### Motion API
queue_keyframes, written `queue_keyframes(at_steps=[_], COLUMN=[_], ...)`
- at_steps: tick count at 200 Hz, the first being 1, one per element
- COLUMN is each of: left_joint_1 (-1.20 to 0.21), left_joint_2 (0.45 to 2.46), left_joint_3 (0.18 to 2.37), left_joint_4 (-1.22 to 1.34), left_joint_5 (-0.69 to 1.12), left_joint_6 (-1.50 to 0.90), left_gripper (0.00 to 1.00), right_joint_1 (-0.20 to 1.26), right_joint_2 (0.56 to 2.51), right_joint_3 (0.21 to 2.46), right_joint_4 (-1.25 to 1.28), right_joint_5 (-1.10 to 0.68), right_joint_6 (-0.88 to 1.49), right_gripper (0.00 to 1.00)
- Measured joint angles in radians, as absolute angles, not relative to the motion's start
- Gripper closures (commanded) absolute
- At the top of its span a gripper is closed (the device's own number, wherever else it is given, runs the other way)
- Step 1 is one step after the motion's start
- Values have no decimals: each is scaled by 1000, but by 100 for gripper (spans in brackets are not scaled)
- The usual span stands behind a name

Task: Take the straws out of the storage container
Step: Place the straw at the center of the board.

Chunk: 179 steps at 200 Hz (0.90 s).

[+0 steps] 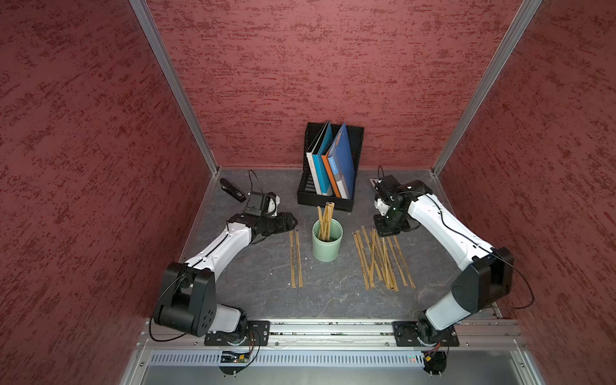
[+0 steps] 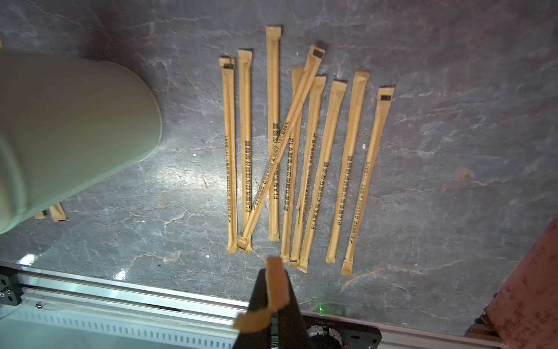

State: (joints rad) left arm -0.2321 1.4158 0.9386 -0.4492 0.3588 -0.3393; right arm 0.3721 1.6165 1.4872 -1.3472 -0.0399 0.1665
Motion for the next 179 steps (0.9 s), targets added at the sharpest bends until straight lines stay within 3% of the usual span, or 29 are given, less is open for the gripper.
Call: queue_keyframes(at_steps=[86,179], left_joint_1=[-232,-232], left_joint_2=[1446,1456], left_joint_3=[939,939], left_joint_4=[-456,-458], left_joint_5=[357,354], left_joint_6=[-326,-324], left_gripper=[16,16], right_joint_1=[311,297], right_joint_2=[1820,1856], right_joint_3=[1444,1446], right_joint_4=[-1217,-1193], right_joint_5=[-83,-79], right_joint_6=[115,112], right_gripper=[100,84])
